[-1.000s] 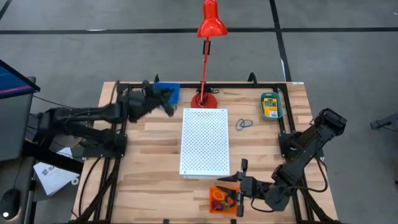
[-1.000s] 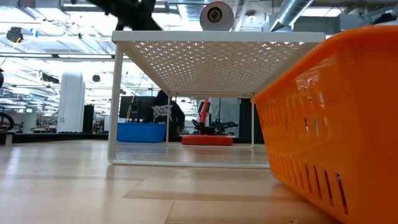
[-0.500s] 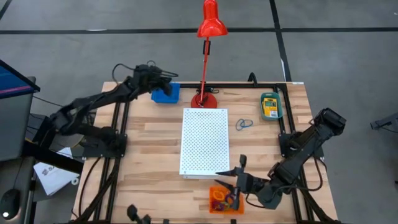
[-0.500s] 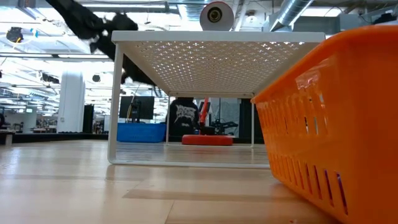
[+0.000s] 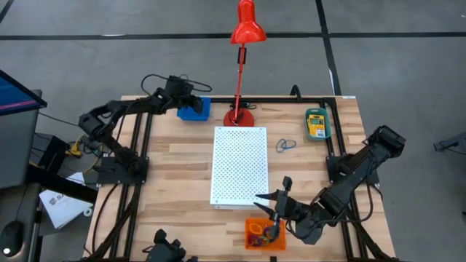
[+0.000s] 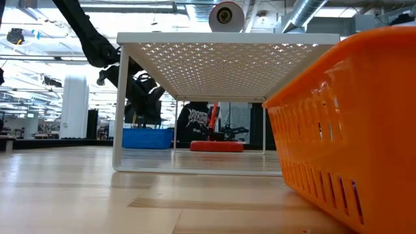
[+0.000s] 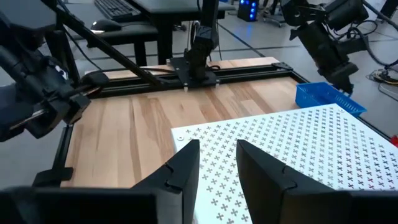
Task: Pick & Place Office Desk Supplies
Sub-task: Put the blue rubber band into the blue bin
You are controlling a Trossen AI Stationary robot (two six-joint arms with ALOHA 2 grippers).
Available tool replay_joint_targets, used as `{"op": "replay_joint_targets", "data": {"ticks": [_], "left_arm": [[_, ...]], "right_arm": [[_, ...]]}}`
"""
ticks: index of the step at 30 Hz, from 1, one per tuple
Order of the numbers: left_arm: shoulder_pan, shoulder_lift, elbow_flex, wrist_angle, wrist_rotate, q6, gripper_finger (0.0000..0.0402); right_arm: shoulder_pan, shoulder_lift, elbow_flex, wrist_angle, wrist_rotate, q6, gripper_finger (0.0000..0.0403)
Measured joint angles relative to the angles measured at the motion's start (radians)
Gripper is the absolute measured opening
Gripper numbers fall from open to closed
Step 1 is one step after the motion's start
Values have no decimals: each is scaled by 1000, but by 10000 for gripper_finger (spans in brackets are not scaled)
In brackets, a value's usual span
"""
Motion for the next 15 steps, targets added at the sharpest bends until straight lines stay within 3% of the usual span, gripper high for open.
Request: {"op": "replay_joint_targets", "data": {"ticks": [8, 15], "left_arm": [[-15, 0, 0, -48, 1, 22, 10], [-16, 0, 0, -64, 0, 35, 103]], "right_arm": [[0, 0, 0, -4, 0, 8, 103], [0, 0, 0, -7, 0, 11, 103]]}}
